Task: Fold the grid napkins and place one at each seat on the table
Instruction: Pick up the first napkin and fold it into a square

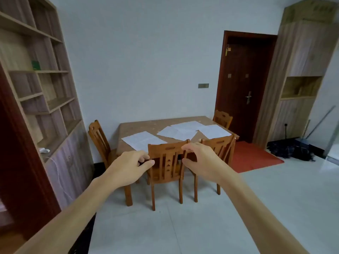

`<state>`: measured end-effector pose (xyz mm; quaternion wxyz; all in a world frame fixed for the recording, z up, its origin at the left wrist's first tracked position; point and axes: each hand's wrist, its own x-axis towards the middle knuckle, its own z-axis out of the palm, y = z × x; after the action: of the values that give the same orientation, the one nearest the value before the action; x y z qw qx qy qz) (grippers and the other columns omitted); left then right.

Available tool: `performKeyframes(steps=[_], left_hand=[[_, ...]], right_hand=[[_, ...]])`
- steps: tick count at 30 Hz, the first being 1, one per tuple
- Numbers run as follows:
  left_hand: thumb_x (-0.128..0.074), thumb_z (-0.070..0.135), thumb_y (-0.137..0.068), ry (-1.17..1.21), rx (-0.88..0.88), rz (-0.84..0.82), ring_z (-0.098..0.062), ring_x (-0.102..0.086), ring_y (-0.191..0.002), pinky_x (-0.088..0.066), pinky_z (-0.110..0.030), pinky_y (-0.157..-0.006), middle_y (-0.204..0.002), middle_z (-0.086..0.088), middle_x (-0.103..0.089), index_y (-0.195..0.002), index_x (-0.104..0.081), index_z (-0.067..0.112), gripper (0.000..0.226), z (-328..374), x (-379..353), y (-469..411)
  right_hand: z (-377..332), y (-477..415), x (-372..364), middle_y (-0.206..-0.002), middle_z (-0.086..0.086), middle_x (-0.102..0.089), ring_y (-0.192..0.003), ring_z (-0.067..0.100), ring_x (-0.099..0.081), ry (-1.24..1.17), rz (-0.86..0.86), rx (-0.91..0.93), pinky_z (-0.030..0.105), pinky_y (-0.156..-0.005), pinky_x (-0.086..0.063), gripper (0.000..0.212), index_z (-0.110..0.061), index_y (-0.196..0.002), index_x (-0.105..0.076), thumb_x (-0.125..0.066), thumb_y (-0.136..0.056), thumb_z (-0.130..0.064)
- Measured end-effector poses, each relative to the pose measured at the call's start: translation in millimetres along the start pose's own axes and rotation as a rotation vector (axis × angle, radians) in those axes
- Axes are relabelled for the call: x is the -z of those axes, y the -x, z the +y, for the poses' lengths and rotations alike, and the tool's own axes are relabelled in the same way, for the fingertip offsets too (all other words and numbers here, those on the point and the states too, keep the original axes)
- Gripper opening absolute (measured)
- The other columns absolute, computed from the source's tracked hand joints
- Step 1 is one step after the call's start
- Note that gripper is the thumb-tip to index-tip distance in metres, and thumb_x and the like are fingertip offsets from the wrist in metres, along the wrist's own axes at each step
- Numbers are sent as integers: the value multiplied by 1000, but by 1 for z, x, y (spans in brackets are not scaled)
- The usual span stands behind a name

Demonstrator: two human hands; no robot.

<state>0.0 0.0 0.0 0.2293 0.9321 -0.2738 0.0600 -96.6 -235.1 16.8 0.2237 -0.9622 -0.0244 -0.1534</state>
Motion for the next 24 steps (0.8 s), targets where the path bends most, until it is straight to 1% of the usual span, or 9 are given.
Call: performKeyframes(steps=[2, 5, 9, 12, 16, 20, 24], left_hand=[[-54, 54, -96, 17, 24, -2, -10, -64, -108, -56, -37, -95, -123, 7, -68, -130, -60, 28, 43, -24, 9, -18], [-53, 53, -96, -6, 28, -20, -12, -65, -106, -56, -36, -94, -125, 4, -67, -138, -53, 27, 49, -61, 21, -52], [-53, 53, -96, 6, 29, -20, -12, -64, -108, -55, -35, -95, -128, 3, -65, -140, -51, 26, 51, -103, 28, -90], [-54, 51, -97, 16, 39, -44, -12, -64, -111, -55, -35, -96, -130, 2, -64, -140, -51, 25, 50, -130, 24, -114], [-56, 48, -97, 34, 68, -52, -12, -65, -110, -56, -35, -96, -131, 2, -63, -141, -49, 26, 50, -164, 15, -150], [-57, 48, -97, 32, 98, -67, -11, -65, -108, -56, -34, -95, -130, 4, -63, -141, -48, 29, 49, -193, 0, -195], [-57, 47, -97, 10, 114, -71, -11, -65, -109, -56, -35, -95, -131, 3, -63, -142, -48, 28, 49, -213, -15, -251]], right_hand=[[-7, -29, -13, -142, -3, -53, -129, 14, -51, -21, 4, -8, 23, -103, -41, 45, -21, -141, -50, -58, -98, -27], [-18, -73, -32, -143, -3, -52, -131, 15, -50, -12, -11, -28, 26, -106, -41, 46, -21, -142, -50, -58, -98, -27], [-26, -126, -58, -145, -2, -51, -131, 16, -49, -7, -18, -35, 28, -106, -42, 47, -21, -143, -48, -58, -98, -28], [-23, -165, -77, -143, -3, -53, -130, 16, -50, -12, -43, -39, 30, -108, -43, 46, -21, -142, -50, -58, -98, -30], [-11, -216, -102, -137, -5, -57, -124, 15, -55, -33, -62, -40, 37, -104, -49, 44, -24, -139, -53, -59, -96, -35], [10, -267, -126, -138, -4, -56, -125, 16, -55, -37, -82, -49, 37, -105, -49, 44, -23, -139, -53, -59, -96, -33], [46, -324, -146, -144, -2, -52, -129, 17, -52, -77, -96, -69, 35, -107, -46, 47, -23, -142, -49, -58, -97, -31]])
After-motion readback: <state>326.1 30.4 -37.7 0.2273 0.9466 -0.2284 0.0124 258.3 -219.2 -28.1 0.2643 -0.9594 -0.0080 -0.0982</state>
